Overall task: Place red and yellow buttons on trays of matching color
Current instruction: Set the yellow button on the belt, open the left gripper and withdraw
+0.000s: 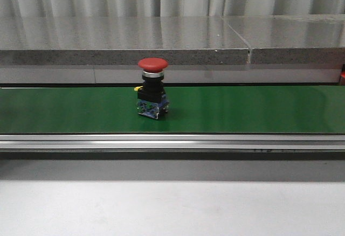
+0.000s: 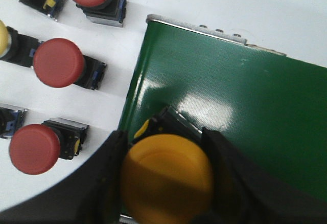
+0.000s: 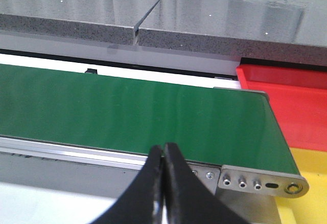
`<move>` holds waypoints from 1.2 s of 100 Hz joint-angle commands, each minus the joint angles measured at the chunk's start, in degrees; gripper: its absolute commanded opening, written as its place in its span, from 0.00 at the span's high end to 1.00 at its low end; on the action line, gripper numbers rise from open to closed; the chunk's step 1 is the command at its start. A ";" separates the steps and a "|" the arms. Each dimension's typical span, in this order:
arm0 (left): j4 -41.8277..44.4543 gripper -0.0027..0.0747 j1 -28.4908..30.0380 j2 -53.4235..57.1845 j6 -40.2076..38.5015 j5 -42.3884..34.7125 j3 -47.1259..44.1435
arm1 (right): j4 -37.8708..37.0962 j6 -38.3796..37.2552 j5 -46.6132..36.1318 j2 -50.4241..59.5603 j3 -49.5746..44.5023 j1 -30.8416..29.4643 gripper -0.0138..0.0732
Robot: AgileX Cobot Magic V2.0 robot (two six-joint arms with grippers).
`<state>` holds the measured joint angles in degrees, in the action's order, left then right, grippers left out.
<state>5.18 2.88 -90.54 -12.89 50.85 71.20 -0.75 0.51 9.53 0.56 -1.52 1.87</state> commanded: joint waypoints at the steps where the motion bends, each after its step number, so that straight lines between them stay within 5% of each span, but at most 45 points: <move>1: -0.63 0.99 -0.40 1.23 0.52 -1.98 1.96 | -0.56 0.09 -4.50 0.85 0.57 0.06 0.92; 33: -0.53 0.94 -0.40 -1.68 1.83 -1.63 1.96 | -0.56 0.09 -4.50 0.85 0.57 0.06 0.92; 42: -0.53 0.77 -0.40 -1.68 2.22 -1.63 1.96 | -0.56 0.09 -4.50 0.85 0.57 0.06 0.92; 59: -0.61 0.25 -0.40 -1.68 2.44 -1.49 1.96 | -0.56 0.09 -4.50 0.85 0.57 0.06 0.92; 66: -0.61 0.13 -0.40 -1.68 2.55 -0.74 2.54 | -0.56 0.09 -4.50 0.85 0.57 0.06 0.92; 120: -0.61 0.11 -6.05 8.79 3.20 -5.60 7.14 | -0.56 0.09 -4.44 0.85 0.57 0.06 0.92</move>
<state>4.47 -1.23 -86.57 -9.67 49.22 76.39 -0.75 0.51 9.53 0.56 -1.52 1.87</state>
